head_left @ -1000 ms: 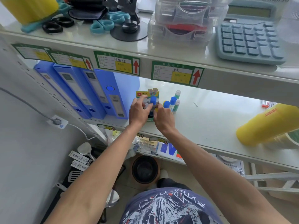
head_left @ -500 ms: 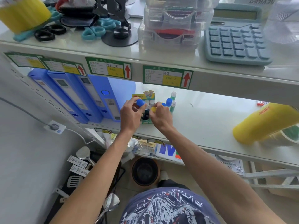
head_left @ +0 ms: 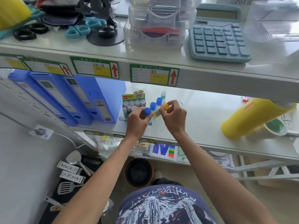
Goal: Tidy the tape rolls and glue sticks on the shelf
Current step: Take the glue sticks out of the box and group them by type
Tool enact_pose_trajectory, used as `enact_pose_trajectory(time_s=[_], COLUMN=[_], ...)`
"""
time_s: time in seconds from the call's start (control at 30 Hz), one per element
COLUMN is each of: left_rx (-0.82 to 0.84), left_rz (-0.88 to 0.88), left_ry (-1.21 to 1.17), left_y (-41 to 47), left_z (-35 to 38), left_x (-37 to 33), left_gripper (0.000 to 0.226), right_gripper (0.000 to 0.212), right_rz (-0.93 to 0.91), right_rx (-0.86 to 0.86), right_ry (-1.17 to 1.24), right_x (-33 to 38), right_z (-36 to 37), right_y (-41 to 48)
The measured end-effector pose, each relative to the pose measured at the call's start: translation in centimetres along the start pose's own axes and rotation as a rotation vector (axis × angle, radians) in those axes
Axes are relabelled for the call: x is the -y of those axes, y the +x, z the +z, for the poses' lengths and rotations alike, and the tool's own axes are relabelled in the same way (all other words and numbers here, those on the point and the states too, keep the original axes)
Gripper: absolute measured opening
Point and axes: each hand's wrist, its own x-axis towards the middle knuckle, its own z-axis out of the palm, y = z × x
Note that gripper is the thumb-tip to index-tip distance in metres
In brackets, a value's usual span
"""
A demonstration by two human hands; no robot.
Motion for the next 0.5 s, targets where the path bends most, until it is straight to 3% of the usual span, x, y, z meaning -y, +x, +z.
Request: enact_pose_trajectory(time_s=[0.5], left_rx=[0.056], left_rz=[-0.053], left_ry=[0.183], left_y=[0.6], left_z=[3.4], left_x=[1.2], left_gripper=[0.028], right_gripper=[0.027], right_rz=[0.063], right_rx=[0.215], right_ry=[-0.213], right_x=[-3.8], right_z=[2.3], right_y=[1.3])
